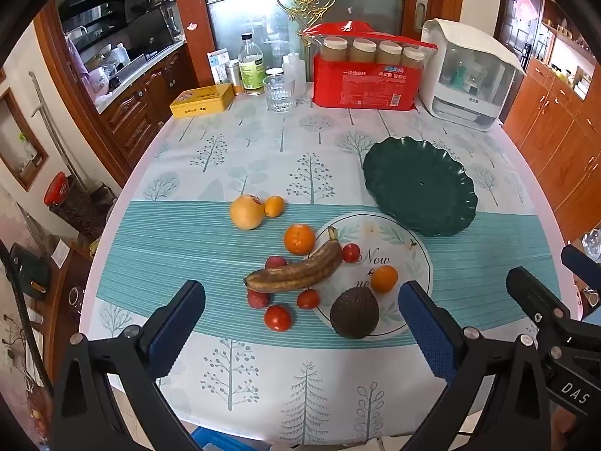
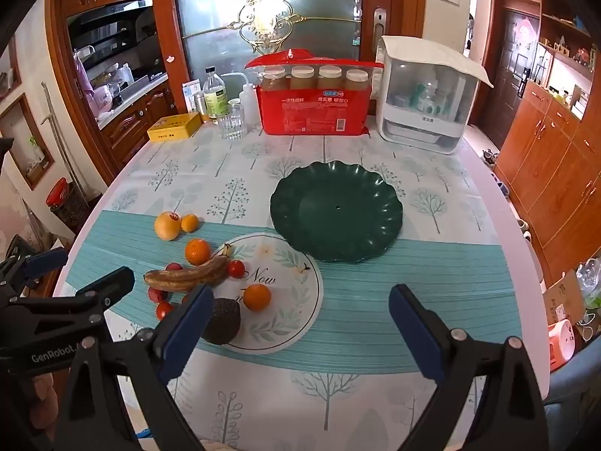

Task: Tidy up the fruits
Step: 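Move both tools toward the fruit pile on the placemat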

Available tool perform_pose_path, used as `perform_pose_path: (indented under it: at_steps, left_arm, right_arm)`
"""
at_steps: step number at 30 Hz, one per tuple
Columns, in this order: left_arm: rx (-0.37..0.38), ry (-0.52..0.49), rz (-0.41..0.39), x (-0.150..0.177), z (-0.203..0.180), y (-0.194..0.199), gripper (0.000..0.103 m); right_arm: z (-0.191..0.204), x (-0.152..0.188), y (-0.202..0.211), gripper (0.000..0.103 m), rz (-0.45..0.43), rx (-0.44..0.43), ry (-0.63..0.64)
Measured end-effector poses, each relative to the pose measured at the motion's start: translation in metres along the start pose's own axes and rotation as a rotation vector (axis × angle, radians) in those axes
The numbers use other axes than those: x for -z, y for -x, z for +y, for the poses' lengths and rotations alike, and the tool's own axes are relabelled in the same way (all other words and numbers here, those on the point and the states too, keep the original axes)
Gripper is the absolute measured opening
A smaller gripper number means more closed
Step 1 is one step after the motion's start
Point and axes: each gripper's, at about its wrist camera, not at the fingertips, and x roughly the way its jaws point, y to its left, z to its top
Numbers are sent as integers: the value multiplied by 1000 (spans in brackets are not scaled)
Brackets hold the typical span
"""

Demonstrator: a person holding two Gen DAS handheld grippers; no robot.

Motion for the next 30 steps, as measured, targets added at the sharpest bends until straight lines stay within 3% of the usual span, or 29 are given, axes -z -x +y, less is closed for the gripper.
perform_pose_path:
  at_steps: [8, 22, 30]
  left_arm:
    - [22, 29, 37, -2, 4, -11, 102]
    - [26, 21, 30, -5, 2, -6, 102]
    - [0, 6, 67, -4, -11, -11, 102]
  right_arm:
    - [-3, -4, -4, 95, 4, -20, -7]
    - [-8, -9, -10, 95, 17, -43, 11]
    - [-13, -9, -12, 95, 21, -58, 30]
